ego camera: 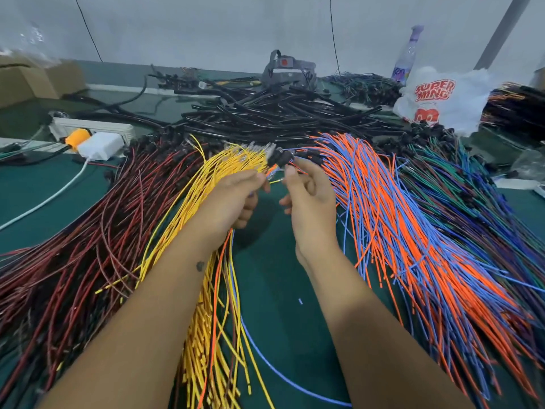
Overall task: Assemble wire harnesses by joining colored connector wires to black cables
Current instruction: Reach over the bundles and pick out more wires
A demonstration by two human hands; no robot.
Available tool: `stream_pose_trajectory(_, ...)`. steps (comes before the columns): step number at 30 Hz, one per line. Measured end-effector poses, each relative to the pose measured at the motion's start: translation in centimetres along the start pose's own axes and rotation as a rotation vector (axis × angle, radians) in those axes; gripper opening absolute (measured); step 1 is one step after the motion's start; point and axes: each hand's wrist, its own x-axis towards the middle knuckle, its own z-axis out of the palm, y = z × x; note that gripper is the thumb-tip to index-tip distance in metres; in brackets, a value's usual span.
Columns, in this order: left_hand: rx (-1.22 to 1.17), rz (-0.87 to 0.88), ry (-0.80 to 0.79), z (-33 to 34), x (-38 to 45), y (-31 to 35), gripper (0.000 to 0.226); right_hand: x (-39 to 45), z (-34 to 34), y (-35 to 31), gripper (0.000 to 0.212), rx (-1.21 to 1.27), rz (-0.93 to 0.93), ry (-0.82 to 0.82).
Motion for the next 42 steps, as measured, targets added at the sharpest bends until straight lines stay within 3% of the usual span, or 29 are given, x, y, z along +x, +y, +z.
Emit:
stream_pose_trajectory(4,0.086,0.007,-0.055,0.0,-0.1,-0.3,0.031,0.1,-0.3,-0.3,0.021,0.069,-0.089,0.006)
stream_pose_trajectory(14,0.061,0.007,-0.156,0.3,-0.3,-0.4,0.037,0.3,-0.8,-0.5,0.021,0.099,-0.091,0.017)
stream_pose_trajectory(23,0.270,0.134,-0.011,0.7,-0.2,-1.2,0.031,0.6,-0.8,1.0,0.029,-0.038,-0.037,0.000)
stream_pose_trajectory(27,0.388,0.175,0.075,1.6,0.3,-1.0,0.031,1.0,-0.3,1.5,0.039,-0.109,0.071,0.053)
stream_pose_trajectory(29,0.280,0.117,0.129,2.6,0.6,-0.6,0.032,1.6,-0.2,1.1,0.040,-0.108,0.133,0.069)
stream_pose_trajectory(31,-0.023,0.039,0.165,4.3,1.0,-0.1,0.031,2.4,-0.5,0.4,0.036,-0.125,0.143,0.080)
stream_pose_trajectory(35,-0.483,-0.031,0.130,9.1,1.7,0.8,0.036,4.1,-3.1,-1.8,0.021,-0.165,0.030,0.108)
stream_pose_trajectory(37,-0.503,-0.025,0.108,11.1,1.7,0.2,0.036,4.9,-5.2,-3.1,0.022,-0.260,-0.029,0.140)
stream_pose_trajectory(42,-0.225,0.116,0.144,12.5,1.2,-1.8,0.035,5.9,-12.6,-5.1,0.023,-0.613,-0.148,0.279)
